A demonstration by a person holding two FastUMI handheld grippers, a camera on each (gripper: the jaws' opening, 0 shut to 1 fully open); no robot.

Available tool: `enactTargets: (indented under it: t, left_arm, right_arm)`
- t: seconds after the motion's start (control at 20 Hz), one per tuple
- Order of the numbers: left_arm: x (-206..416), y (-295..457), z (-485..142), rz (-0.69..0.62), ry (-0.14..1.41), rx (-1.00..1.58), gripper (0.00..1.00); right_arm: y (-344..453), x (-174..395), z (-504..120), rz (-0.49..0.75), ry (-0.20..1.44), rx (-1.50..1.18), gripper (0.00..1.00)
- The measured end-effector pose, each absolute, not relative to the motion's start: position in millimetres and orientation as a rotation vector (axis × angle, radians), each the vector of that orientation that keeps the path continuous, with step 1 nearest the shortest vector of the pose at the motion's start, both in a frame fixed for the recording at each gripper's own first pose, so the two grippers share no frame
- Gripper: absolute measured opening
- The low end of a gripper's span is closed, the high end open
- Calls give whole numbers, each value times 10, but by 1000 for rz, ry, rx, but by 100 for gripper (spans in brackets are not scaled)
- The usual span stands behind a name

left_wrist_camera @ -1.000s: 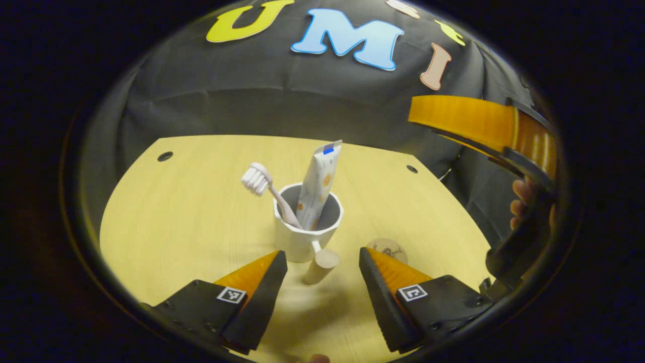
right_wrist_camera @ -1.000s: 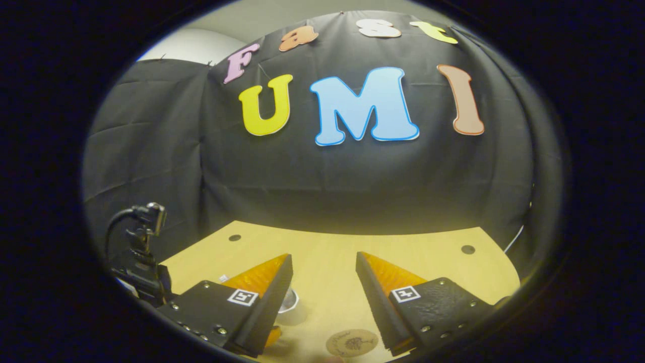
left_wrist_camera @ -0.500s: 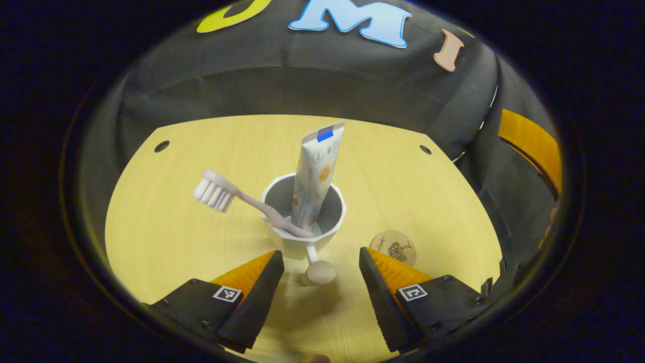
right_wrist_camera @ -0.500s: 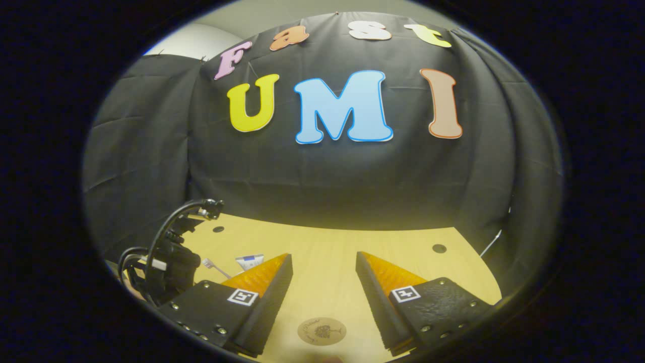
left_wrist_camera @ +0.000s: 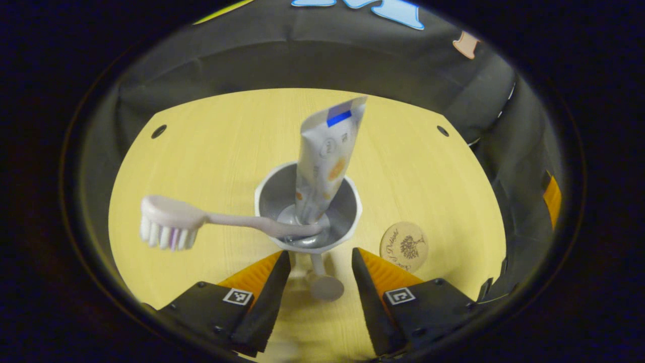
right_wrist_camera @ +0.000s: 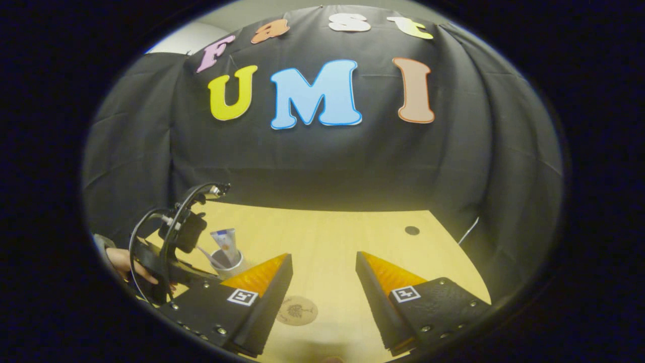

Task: Put the toothbrush and toothpaste on the desktop into the cup, then pick up the cup and place it on the coaster on the desktop.

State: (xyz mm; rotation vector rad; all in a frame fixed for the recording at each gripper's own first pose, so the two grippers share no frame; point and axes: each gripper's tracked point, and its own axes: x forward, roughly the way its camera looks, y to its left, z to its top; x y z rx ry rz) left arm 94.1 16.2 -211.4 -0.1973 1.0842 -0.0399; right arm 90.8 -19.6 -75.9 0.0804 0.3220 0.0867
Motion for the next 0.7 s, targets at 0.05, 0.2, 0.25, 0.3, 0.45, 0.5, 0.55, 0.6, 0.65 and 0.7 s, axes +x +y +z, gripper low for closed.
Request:
enactTargets:
  t: [0.05,0.2,0.25,0.3,0.45,0.5,0.55,0.6,0.65,0.7]
  left_arm:
    - [941,171,-2118,-32,1091,-197,71]
    - [961,215,-2138,-5,1103,-172,70]
    - [947,176,-2134,-4,1105,-175,64]
    - [936,186,-2127,1,1107,-167,58]
    - [926,220,-2142,28,1118,-141,35]
    - [932,222,-2155,38,1117,-138,36]
    - [924,215,-2136,37,1118,-133,32]
    - [925,207,-2131,34,1114,-131,32]
    - [950,213,-2119,39,1107,-133,32]
    - [955,208,-2124,41,1100,-130,28]
  right_arm:
    - [-240,878,-790,79,331,86,81]
    - [-322,820,-846,63,351,108,81]
    - [-340,803,-858,61,355,114,81]
    - [-357,798,-887,60,361,118,81]
    - [-389,790,-899,57,369,127,81]
    - [-393,781,-905,58,370,131,81]
    - [-403,770,-902,59,369,133,81]
    - [-411,771,-907,58,370,134,81]
    - [-413,761,-914,59,370,135,81]
    - [-428,768,-921,59,371,136,81]
